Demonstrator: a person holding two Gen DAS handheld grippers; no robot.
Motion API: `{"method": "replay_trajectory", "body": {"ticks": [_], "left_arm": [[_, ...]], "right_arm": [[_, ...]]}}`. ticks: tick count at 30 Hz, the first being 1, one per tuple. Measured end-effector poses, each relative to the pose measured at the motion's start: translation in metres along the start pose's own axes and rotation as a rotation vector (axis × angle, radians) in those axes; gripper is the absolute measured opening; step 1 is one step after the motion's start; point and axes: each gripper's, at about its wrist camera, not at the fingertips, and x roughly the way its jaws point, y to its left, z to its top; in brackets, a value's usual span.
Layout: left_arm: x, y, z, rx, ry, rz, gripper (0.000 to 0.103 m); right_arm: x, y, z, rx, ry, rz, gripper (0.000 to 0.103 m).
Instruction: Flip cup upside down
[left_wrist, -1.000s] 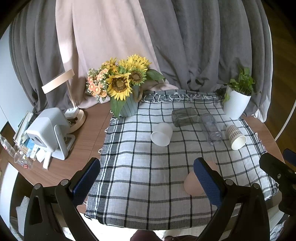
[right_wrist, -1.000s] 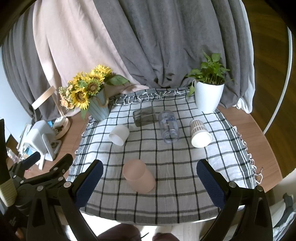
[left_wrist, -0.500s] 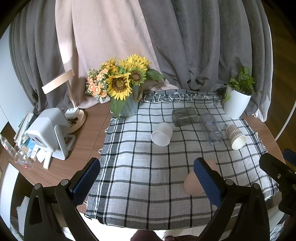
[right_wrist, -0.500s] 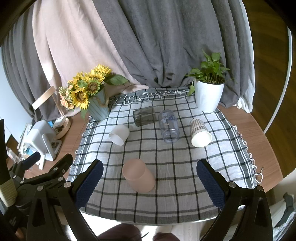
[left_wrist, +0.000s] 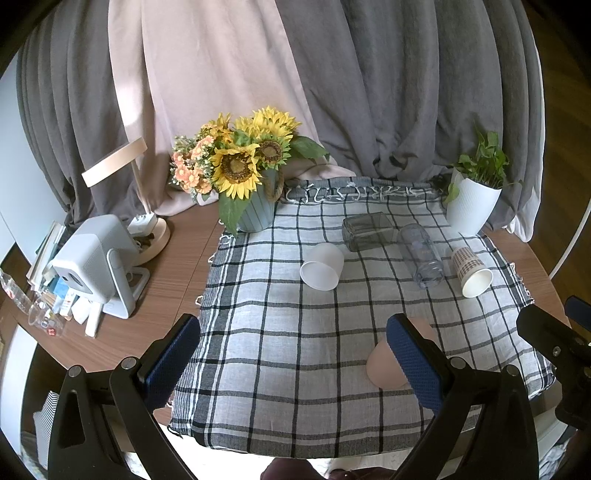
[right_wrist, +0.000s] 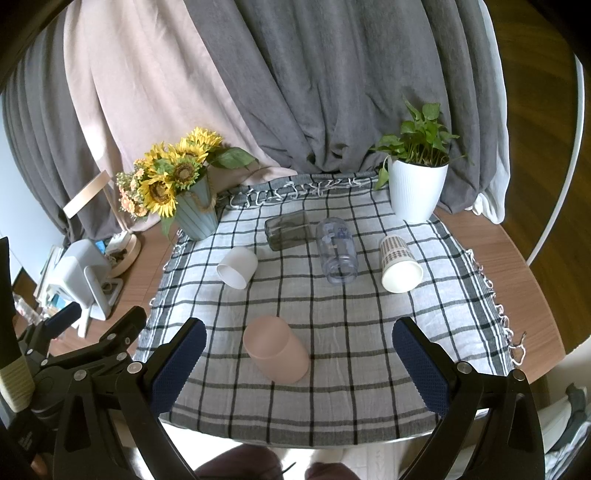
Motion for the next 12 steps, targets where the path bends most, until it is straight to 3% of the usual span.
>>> {"method": "replay_trajectory", "body": {"ticks": [12], "left_arm": [[0.0001,-0.0009,0.0009,-0.001,0.000,0.001,0.103]], "right_arm": [[-0.0002,0.0001,0.0001,-0.002,0.001,0.001,0.101]]}}
